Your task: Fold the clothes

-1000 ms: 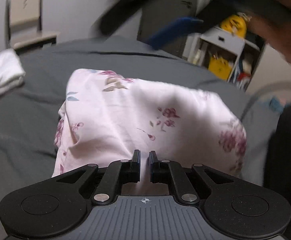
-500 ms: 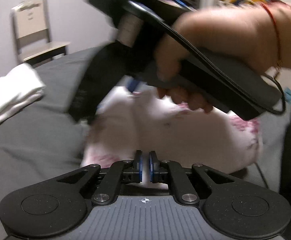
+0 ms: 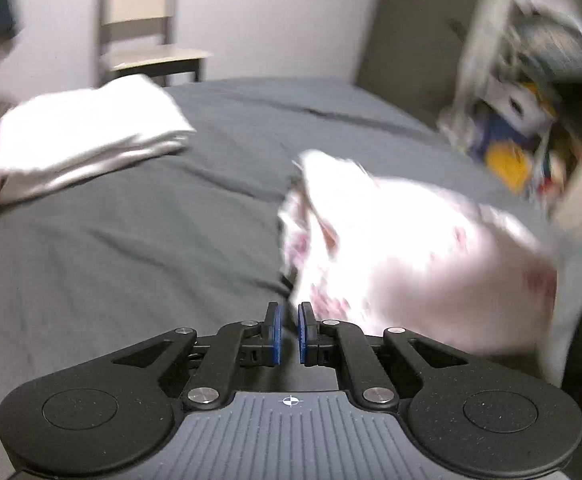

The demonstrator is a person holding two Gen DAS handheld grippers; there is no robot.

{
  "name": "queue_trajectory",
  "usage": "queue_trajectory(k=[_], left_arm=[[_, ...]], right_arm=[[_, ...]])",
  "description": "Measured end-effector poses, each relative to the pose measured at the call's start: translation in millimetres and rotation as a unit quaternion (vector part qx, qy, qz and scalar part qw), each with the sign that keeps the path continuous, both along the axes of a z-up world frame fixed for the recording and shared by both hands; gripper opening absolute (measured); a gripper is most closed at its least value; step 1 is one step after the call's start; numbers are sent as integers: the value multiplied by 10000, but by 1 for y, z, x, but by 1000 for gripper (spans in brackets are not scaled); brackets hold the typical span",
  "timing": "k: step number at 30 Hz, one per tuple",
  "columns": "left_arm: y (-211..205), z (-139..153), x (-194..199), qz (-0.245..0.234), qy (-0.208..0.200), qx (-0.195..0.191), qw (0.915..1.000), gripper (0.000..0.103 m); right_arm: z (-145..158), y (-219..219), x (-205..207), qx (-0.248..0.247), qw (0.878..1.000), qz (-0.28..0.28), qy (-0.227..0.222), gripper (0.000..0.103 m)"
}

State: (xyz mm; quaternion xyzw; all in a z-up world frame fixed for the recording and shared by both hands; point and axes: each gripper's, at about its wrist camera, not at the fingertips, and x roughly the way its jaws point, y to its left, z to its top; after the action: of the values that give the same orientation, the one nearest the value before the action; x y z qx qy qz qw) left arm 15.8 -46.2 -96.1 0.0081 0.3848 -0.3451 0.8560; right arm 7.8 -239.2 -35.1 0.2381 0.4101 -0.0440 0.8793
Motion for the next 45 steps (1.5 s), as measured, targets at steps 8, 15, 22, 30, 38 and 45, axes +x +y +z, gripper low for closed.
queue_trajectory(k=[8,15,22,30,38,45], left_arm=[[13,0,-1,164,791,-957,9921,6],[11,-12,11,105,1365,-1419,9804,6],[-8,-20,6,-419,1740,-1597,9708,6],[-45,-32,-11,-1310,2041,-1224,9624,6],[-77,-40,-38,-2071,2568,-1173,9367,6],[-83,-51,-40,-1495,2887,-1745,9294,6]], right_arm=[[-41,-33,-95,1338,9816,-1321,330,91],[-86,-29,-101,1986,9641,-1634,655,94],[-113,-26,-99,2576,9439,-1976,610,93],[-122,-33,-99,2762,9306,-2361,450,61],[-111,-43,-107,3240,9130,-2461,297,45],[-106,-46,-105,3554,9020,-2448,146,43]])
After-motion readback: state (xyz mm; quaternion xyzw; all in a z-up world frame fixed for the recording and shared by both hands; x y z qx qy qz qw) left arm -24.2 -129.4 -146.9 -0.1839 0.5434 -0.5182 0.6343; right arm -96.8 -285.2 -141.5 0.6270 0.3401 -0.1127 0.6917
